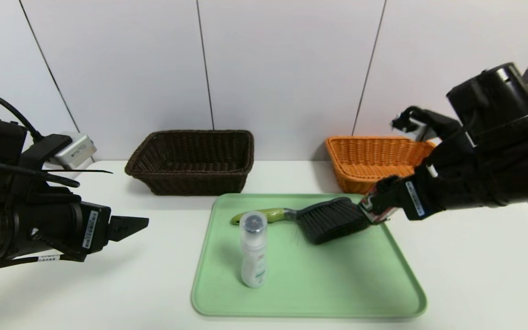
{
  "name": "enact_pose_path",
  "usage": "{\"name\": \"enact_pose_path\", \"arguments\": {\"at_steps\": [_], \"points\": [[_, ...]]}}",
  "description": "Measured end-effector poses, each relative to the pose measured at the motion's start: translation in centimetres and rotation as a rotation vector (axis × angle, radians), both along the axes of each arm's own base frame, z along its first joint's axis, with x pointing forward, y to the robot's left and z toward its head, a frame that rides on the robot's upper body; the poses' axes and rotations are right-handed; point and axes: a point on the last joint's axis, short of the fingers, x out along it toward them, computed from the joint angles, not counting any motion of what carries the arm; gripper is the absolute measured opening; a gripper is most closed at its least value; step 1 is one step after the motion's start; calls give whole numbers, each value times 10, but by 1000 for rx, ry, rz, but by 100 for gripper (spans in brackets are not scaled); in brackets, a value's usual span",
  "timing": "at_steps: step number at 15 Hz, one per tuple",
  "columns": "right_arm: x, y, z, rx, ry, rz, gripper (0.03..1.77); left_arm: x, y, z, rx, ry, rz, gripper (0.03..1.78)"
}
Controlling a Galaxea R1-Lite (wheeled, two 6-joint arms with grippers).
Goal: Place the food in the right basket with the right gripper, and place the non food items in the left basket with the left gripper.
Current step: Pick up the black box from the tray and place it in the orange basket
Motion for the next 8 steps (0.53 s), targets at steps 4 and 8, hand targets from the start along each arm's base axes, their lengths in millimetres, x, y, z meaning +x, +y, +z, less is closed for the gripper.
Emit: {"name": "enact_pose_path", "arguments": {"at_steps": [4,8], "points": [[20,-24,50,80,-186,-129,73,0,0,1,-1,-2,0,169],[64,-56,62,91,-260,-269,73,1,-1,2,-2,-6,-6,169]]}}
